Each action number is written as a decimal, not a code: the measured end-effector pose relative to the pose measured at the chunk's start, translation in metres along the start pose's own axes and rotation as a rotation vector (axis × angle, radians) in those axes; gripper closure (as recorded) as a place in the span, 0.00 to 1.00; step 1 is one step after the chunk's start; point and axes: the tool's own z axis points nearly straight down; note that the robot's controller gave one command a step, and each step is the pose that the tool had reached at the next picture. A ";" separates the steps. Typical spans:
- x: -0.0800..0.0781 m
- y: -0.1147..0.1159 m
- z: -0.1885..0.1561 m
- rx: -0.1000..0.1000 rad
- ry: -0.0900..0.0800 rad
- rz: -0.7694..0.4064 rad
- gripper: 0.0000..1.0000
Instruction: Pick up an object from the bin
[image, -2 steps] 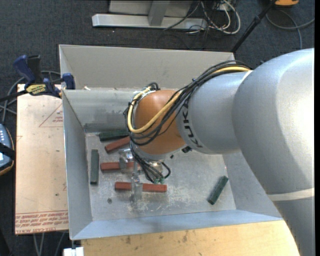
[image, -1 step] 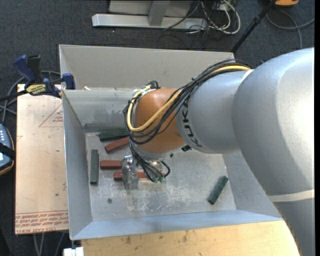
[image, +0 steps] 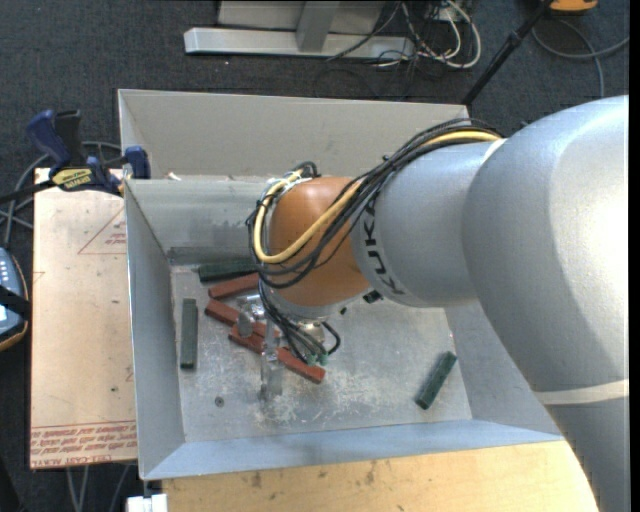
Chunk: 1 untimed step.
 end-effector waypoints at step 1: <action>-0.008 -0.083 0.015 0.002 -0.005 0.214 0.00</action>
Offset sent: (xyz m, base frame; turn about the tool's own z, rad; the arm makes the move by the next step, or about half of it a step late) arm 0.0187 -0.0788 -0.0163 0.2110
